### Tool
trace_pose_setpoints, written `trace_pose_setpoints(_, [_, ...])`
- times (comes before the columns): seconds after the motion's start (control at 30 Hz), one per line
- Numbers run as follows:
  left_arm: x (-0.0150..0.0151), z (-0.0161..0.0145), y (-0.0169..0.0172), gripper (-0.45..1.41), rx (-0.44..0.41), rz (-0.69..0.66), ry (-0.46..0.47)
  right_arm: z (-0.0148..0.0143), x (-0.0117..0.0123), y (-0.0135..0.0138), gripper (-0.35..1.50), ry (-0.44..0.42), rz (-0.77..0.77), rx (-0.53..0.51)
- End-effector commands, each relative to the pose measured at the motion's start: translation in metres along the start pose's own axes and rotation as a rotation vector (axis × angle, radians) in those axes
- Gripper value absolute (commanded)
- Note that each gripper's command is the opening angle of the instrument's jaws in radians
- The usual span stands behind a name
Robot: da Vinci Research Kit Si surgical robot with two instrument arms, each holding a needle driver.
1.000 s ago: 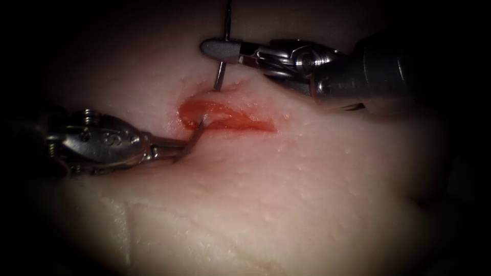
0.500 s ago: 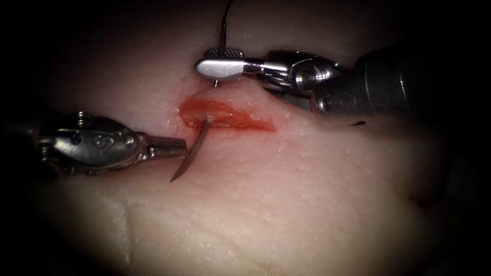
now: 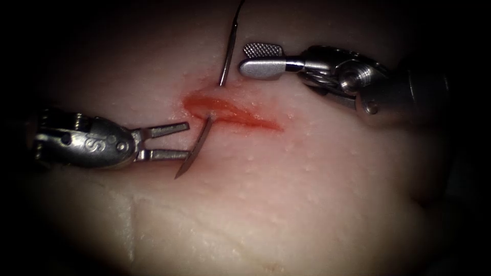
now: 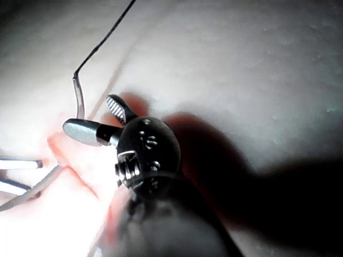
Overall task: Wound Closure
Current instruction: Right hand throws needle through skin above incision, then left hand pulls needle the rest of the way through skin
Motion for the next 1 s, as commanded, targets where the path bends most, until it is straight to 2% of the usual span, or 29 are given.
trace_pose_setpoints(0.03, [-0.0002, 0.0009, 0.0009, 0.59, -0.005, 0.013, 0.011, 0.0008, -0.0012, 0.0000, 1.13, -0.004, 0.000, 0.002])
trace_pose_setpoints(0.4, [0.0005, 0.0009, 0.0015, 0.61, 0.008, 0.069, 0.006, 0.0011, -0.0025, 0.0001, 1.10, -0.003, -0.013, 0.005])
trace_pose_setpoints(0.7, [0.0033, 0.0015, 0.0015, 0.59, 0.019, 0.113, 0.014, 0.0019, -0.0043, 0.0004, 1.05, -0.005, -0.036, 0.010])
trace_pose_setpoints(0.77, [0.0032, 0.0017, 0.0013, 0.52, 0.018, 0.113, 0.015, 0.0019, -0.0044, 0.0004, 1.05, -0.005, -0.038, 0.010])
trace_pose_setpoints(0.83, [0.0030, 0.0017, 0.0010, 0.26, 0.016, 0.114, 0.017, 0.0019, -0.0045, 0.0004, 0.99, -0.006, -0.032, 0.011])
trace_pose_setpoints(0.9, [0.0029, 0.0017, 0.0008, 0.17, 0.015, 0.115, 0.019, 0.0020, -0.0046, 0.0003, 0.99, -0.006, -0.032, 0.012])
trace_pose_setpoints(1.0, [0.0026, 0.0018, 0.0003, -0.08, 0.014, 0.116, 0.021, 0.0020, -0.0047, 0.0001, 0.98, -0.007, -0.033, 0.013])
